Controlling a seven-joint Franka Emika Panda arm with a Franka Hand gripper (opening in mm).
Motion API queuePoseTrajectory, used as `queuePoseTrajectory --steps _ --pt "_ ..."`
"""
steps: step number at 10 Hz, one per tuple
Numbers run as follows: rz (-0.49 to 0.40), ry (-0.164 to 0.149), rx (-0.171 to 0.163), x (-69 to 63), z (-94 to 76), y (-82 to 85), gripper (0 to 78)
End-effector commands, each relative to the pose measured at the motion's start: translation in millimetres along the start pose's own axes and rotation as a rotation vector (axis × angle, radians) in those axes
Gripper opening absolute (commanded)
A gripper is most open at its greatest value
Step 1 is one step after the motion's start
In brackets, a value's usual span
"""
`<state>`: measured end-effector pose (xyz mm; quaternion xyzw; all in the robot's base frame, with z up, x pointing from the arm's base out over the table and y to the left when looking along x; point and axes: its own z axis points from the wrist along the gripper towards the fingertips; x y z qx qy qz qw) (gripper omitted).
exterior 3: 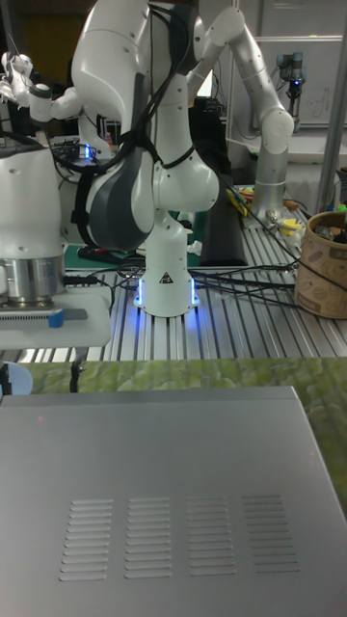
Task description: Put the bowl into the microwave
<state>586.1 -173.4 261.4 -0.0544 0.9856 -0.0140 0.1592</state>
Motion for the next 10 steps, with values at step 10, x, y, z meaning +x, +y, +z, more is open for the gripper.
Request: queuePoseTrajectory --steps 10 --pt "-0.015 -0.016 0.0 -9.1 0.7 -7.4 77.3"
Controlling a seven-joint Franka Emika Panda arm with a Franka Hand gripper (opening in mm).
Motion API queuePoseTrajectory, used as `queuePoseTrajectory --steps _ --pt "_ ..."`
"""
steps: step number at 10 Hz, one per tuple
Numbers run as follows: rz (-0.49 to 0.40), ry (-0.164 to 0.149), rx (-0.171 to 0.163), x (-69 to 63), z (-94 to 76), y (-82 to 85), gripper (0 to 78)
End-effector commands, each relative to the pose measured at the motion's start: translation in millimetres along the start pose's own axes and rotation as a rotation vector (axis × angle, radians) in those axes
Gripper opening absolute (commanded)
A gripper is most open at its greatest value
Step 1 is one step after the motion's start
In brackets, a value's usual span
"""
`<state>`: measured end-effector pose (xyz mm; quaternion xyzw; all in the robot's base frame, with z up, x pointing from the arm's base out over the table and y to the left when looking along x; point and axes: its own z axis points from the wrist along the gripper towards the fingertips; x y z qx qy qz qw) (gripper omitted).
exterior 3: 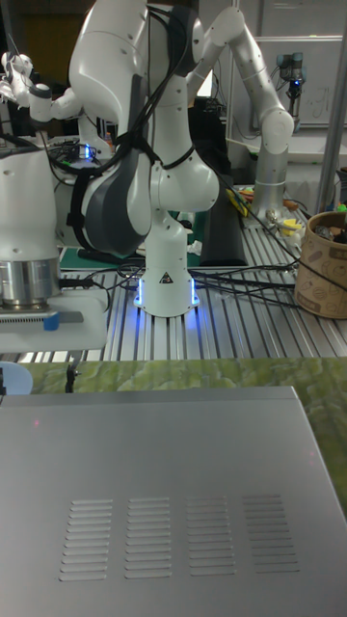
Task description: Put the bowl into the microwave
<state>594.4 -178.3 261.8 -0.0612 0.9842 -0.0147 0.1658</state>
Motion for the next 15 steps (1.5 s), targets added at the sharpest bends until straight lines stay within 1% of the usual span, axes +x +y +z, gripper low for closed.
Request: queuePoseTrajectory --steps 1,6,8,10,13,15 --pt "0.001 -0.002 0.0 -1.7 -1.3 -1.6 77.3" --pt "0.008 -0.004 -0.001 -2.1 -0.8 -1.2 77.3" --pt "0.007 -0.008 -0.002 -4.3 3.1 0.9 77.3" --pt "0.005 -0.009 -0.003 -4.9 3.0 1.6 77.3" --pt "-0.005 -0.019 -0.015 -6.2 2.1 -0.6 77.3" --pt "-0.007 -0.02 -0.014 -7.3 1.4 -2.8 77.3"
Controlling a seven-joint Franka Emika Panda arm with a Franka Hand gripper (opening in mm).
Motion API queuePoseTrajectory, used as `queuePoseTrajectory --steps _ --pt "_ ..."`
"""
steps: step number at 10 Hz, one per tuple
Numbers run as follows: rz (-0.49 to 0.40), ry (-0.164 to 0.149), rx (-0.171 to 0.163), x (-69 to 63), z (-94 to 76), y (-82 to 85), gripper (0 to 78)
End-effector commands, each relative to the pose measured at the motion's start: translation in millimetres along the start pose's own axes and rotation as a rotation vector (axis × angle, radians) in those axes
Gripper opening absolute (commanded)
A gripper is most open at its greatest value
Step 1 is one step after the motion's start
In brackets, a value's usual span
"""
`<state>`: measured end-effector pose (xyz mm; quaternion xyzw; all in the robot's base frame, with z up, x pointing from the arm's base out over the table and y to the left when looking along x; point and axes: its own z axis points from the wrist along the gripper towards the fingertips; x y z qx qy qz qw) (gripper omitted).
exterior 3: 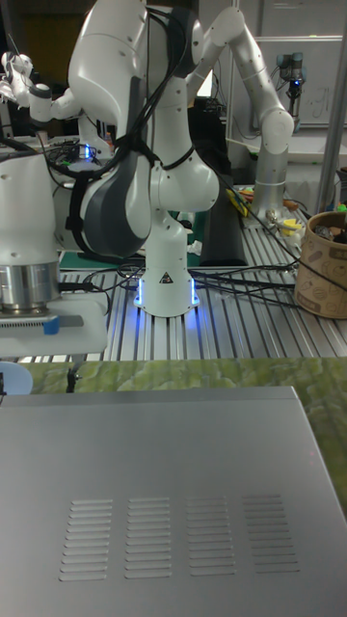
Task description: Put the bowl into the microwave
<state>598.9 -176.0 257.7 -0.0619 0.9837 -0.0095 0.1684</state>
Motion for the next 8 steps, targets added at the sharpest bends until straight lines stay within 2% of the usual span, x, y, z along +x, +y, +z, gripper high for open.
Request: queuePoseTrajectory --steps 1,8 --pt "-0.006 -0.013 -0.004 -4.4 -3.6 -4.6 77.3" --pt "0.013 -0.008 0.002 -7.3 -1.1 -5.5 77.3"
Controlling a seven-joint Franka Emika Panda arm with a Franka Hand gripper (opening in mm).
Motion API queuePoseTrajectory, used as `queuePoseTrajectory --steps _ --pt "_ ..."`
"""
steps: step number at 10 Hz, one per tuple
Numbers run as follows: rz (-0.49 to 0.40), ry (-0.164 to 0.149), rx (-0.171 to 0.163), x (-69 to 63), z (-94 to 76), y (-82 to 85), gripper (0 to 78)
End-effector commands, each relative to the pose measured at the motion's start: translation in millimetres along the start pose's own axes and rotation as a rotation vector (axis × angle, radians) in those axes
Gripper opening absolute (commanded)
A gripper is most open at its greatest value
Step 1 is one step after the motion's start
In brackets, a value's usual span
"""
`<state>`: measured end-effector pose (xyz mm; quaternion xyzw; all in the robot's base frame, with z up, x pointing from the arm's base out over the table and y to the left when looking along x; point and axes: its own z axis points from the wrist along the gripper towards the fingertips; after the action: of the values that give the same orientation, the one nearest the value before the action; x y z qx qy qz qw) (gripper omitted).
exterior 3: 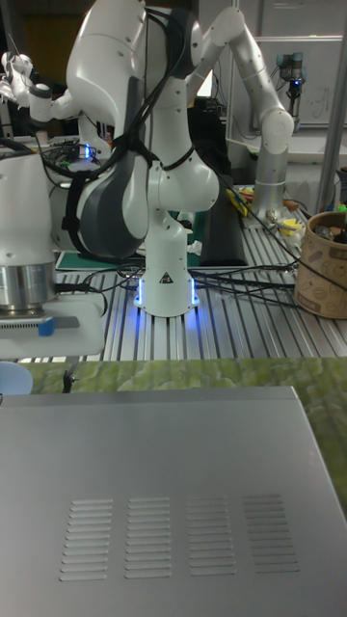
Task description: Put the bowl into the microwave
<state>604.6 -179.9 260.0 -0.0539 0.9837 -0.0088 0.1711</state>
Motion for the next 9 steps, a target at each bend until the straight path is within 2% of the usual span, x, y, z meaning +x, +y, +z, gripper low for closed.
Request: queuePoseTrajectory --steps 1,7,8,9 --pt "-0.002 -0.003 0.0 -1.7 -0.8 -0.8 77.3" --pt "0.007 -0.005 -0.001 -2.1 0.1 -0.4 77.3" --pt "0.009 -0.004 -0.002 -2.1 0.1 -0.4 1.2" --pt "0.009 -0.004 -0.002 -2.1 0.1 -0.4 1.2"
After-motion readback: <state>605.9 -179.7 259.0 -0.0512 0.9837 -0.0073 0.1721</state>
